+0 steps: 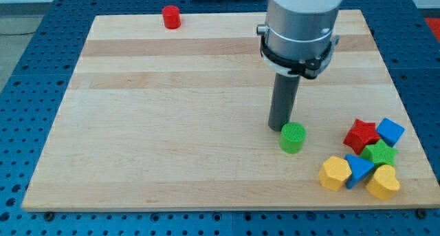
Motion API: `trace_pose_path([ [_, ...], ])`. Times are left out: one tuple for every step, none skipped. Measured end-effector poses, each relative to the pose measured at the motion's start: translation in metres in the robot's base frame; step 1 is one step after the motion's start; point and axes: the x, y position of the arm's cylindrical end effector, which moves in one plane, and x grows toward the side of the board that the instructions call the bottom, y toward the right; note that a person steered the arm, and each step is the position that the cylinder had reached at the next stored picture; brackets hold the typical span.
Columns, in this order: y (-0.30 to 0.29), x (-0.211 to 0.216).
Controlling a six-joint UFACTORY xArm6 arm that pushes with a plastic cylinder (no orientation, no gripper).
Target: Push the green circle into the group of blocks
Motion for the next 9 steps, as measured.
trace_pose_path([
  [-0.001, 0.007],
  [-0.016, 0.013],
  [-0.027, 0.020],
  [-0.018, 0.025],
  [0.013, 0.027],
  [0.040, 0.029],
  [0.056, 0.029],
  [0.062, 0.029],
  [0.066, 0.032],
])
